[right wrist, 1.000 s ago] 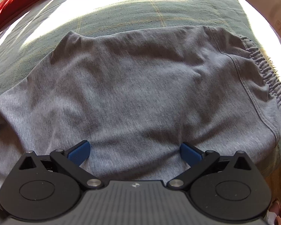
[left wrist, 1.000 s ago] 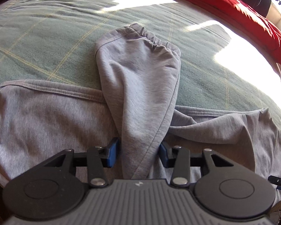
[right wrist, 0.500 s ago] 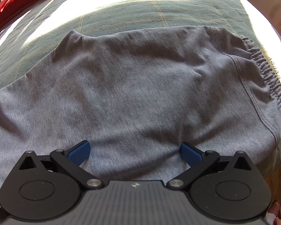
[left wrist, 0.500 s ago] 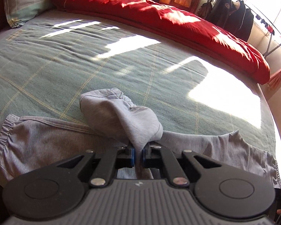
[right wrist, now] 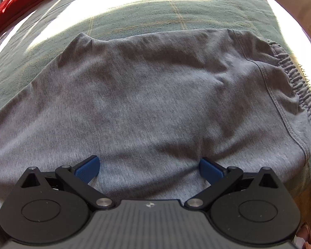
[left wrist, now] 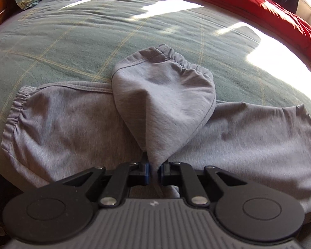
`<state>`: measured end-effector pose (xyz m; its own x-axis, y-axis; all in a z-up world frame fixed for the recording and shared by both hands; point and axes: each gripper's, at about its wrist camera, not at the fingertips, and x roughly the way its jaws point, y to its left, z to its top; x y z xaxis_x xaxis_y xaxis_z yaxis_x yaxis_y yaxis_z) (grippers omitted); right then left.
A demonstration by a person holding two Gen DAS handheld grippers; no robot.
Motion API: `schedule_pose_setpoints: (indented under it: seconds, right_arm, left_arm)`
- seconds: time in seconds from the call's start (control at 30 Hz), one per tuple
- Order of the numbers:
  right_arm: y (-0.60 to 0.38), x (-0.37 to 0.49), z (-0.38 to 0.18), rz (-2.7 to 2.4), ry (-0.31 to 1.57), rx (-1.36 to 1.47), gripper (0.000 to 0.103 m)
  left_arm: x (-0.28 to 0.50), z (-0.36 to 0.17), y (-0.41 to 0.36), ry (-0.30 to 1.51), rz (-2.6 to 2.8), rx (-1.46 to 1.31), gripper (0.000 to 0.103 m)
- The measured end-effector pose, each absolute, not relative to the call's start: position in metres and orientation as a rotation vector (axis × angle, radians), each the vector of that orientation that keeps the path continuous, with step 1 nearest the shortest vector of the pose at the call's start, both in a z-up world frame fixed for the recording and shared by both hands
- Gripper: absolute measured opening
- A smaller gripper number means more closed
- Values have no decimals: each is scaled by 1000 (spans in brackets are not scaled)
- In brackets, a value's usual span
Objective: Fold clothes
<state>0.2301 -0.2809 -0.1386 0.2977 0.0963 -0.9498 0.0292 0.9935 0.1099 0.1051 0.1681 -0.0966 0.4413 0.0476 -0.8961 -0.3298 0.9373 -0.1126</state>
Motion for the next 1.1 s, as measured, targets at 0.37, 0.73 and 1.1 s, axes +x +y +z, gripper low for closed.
schedule_pose_setpoints:
  seconds: [0.37,0.73,1.1]
  right_arm:
    - [-307,235,-126,122,1296,170,103]
    - [-287,239,-79,624,1325,442,103]
    - [-205,231,-127,618,1385,138,103]
  left_arm:
    - [99,-97,172,1124,238,-283,6]
    - [89,-88,183,1126,219,-289,28]
    - [71,-47,192,1084,211,-256,43]
